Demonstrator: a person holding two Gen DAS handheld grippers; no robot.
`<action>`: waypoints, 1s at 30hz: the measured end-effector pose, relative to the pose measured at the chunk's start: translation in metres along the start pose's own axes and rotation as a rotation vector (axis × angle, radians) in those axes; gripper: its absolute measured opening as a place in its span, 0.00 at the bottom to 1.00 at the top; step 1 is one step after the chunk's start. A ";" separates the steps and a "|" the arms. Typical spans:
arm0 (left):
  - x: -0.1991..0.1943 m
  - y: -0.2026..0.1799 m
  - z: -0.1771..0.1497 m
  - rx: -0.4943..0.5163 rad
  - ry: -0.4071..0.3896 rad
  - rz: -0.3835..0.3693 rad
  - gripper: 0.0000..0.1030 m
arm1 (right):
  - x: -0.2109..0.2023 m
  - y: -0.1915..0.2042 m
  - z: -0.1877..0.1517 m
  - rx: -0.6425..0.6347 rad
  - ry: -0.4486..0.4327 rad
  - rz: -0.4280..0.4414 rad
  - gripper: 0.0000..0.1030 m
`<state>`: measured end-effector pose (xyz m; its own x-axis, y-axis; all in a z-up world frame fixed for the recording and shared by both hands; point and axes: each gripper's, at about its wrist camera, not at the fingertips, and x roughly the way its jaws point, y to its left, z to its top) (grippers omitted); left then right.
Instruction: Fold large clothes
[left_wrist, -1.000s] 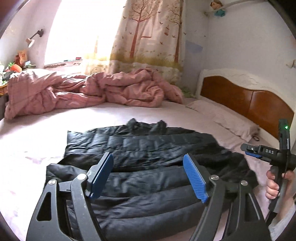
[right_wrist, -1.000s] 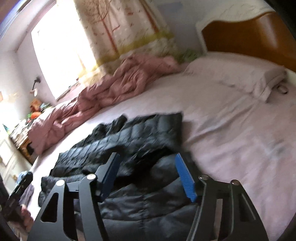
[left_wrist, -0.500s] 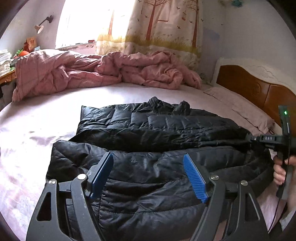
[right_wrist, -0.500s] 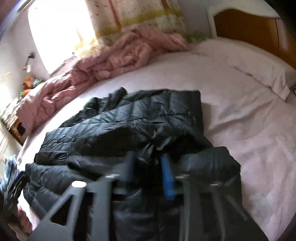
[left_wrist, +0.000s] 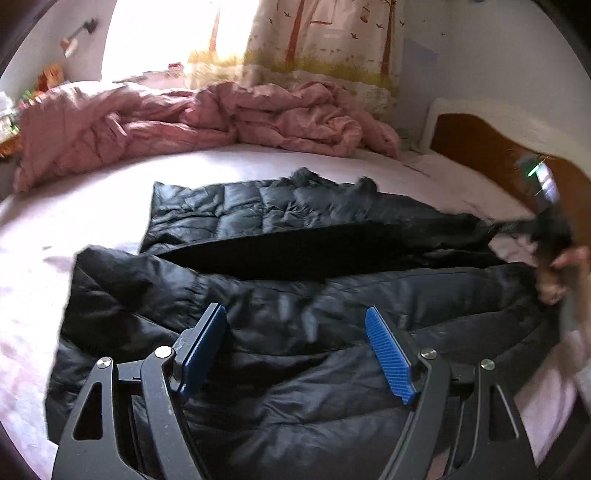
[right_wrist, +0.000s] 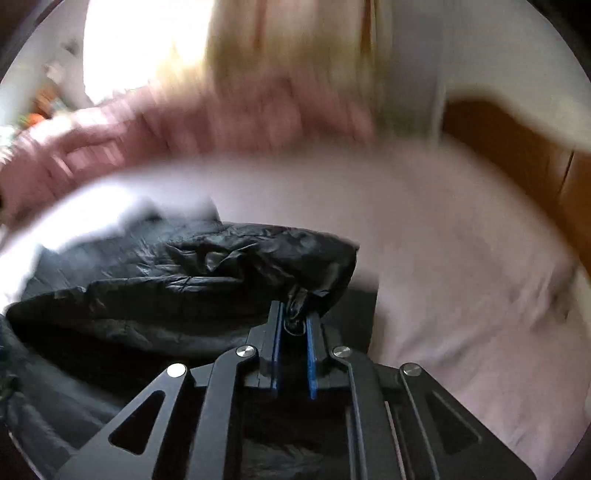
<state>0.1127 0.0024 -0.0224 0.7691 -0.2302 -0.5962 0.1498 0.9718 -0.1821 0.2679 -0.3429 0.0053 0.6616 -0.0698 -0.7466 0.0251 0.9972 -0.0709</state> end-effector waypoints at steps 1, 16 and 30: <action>-0.002 -0.001 0.000 0.004 0.001 -0.011 0.74 | 0.015 -0.004 -0.004 0.013 0.049 -0.001 0.11; -0.054 -0.007 0.014 0.038 -0.089 -0.025 0.74 | -0.099 -0.027 -0.068 0.125 -0.179 0.058 0.68; -0.107 -0.041 0.025 0.067 -0.236 -0.021 0.99 | -0.203 0.026 -0.131 0.118 -0.394 0.167 1.00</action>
<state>0.0393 -0.0113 0.0684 0.8880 -0.2402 -0.3921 0.2026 0.9699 -0.1354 0.0367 -0.3068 0.0684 0.8985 0.0859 -0.4305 -0.0360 0.9918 0.1228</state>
